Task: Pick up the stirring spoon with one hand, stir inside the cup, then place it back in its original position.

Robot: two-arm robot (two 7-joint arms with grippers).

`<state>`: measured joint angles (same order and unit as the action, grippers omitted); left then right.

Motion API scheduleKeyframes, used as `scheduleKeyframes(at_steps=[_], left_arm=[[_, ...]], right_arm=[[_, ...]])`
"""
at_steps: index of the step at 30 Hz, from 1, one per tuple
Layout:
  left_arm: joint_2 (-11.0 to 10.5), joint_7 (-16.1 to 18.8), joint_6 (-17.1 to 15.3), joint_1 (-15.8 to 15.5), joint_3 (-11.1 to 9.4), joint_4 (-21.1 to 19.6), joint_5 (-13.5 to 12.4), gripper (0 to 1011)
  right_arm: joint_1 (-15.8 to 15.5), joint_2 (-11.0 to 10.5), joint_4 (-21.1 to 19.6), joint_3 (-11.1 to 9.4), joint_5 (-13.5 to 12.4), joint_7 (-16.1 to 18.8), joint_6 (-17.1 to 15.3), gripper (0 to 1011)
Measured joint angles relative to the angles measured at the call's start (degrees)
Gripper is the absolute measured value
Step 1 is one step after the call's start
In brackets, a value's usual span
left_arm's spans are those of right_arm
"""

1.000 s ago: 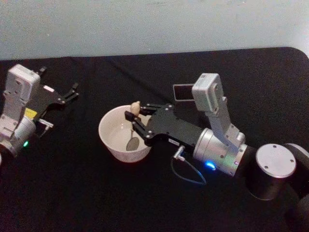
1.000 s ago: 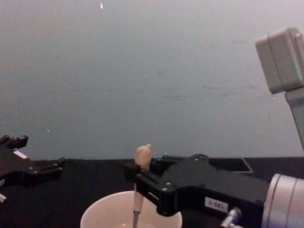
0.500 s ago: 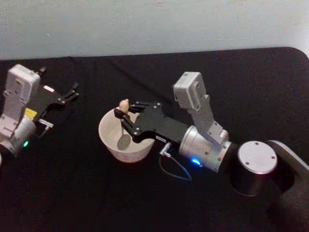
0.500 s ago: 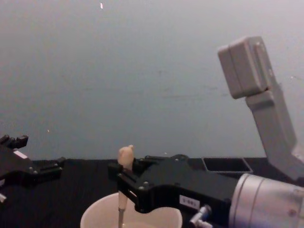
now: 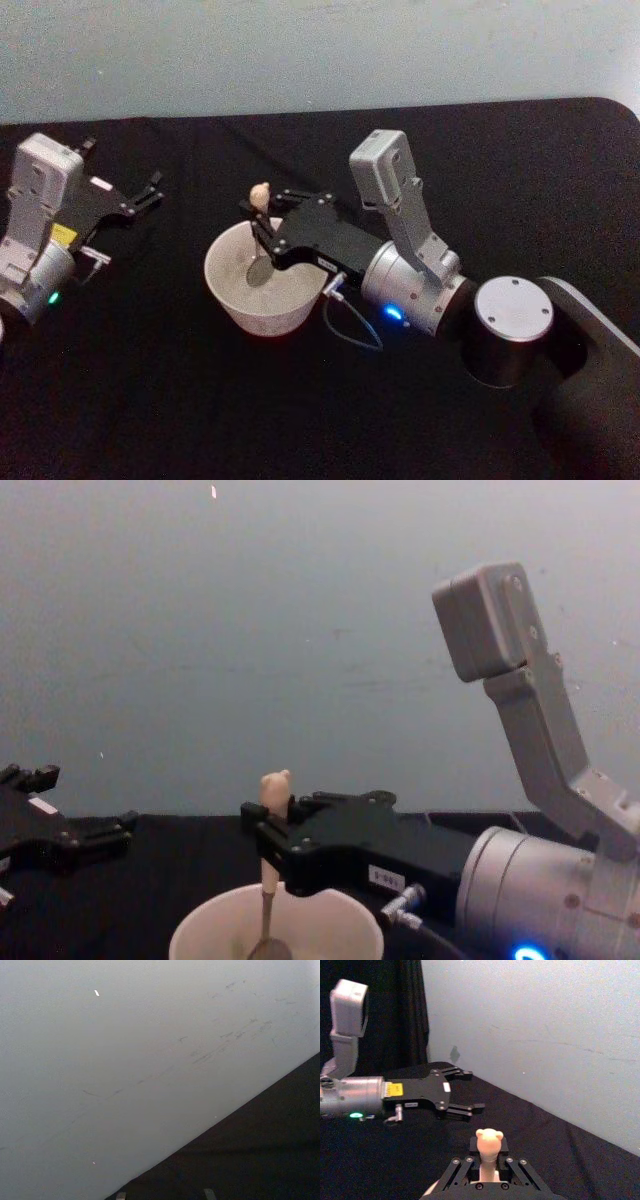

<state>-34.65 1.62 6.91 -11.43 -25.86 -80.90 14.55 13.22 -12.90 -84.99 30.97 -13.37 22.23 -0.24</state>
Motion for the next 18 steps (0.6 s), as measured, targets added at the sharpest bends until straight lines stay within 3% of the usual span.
scheduleKeyframes(at_steps=[8,18], left_arm=[[0.0,0.0,0.0,0.0,0.0,0.0,0.0,1001],[0.0,0.0,0.0,0.0,0.0,0.0,0.0,1001]], right_arm=[[0.2,0.2,0.6,-1.1,0.4,-0.4,0.0,190],[-1.3,-1.6,-1.7,-2.8,-0.5,0.6,-0.1,190]])
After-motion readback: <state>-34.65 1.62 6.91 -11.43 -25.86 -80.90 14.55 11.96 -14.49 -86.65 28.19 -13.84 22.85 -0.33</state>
